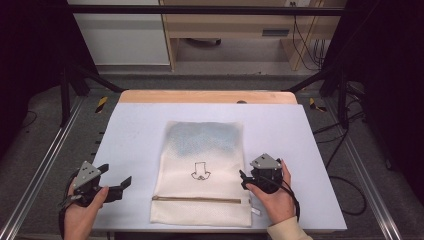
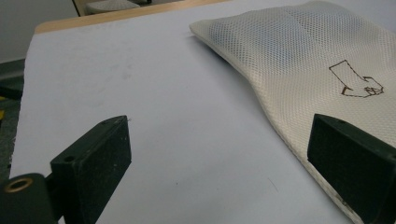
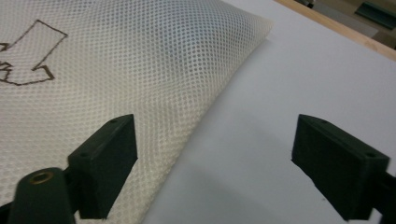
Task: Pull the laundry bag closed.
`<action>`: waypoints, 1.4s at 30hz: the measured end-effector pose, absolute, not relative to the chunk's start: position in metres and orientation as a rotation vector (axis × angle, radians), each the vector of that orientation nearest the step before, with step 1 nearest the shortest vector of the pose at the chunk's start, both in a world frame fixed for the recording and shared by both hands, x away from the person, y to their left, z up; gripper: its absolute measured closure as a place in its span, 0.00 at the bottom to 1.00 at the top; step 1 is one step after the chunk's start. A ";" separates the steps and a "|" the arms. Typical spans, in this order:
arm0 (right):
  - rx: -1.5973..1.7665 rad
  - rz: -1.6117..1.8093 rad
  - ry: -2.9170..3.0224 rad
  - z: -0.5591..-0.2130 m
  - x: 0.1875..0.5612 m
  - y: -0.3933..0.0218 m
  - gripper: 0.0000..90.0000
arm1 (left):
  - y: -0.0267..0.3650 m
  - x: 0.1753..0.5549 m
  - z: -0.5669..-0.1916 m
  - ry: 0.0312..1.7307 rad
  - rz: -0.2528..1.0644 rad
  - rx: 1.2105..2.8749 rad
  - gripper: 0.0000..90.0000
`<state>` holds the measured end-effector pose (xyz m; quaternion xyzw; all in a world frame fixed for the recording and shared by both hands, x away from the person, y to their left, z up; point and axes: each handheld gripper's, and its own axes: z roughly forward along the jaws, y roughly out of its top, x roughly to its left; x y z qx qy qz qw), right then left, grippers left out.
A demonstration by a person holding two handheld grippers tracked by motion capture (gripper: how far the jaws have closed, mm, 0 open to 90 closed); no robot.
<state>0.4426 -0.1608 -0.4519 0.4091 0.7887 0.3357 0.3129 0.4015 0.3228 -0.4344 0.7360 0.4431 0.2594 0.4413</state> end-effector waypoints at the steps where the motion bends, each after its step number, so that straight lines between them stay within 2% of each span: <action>1: 1.079 0.885 2.080 -0.452 0.443 -0.161 0.17 | 0.324 0.401 -0.435 1.111 0.633 1.816 0.07; 8: 1.003 0.888 2.119 -0.447 0.437 -0.152 0.26 | 0.328 0.399 -0.431 1.142 0.647 1.786 0.08; 10: 0.962 0.885 2.165 -0.443 0.433 -0.145 0.33 | 0.328 0.398 -0.430 1.143 0.646 1.780 0.08; 13: 0.925 0.899 2.206 -0.439 0.429 -0.136 0.33 | 0.329 0.396 -0.430 1.137 0.656 1.810 0.08; 23: 0.773 0.912 2.410 -0.418 0.419 -0.077 0.43 | 0.337 0.386 -0.433 1.071 0.701 1.892 0.07; 34: 0.640 0.895 2.568 -0.402 0.424 -0.031 0.45 | 0.342 0.391 -0.435 1.103 0.691 1.905 0.07; 42: 0.590 0.916 2.649 -0.398 0.429 -0.009 0.59 | 0.341 0.394 -0.440 1.114 0.657 1.929 0.07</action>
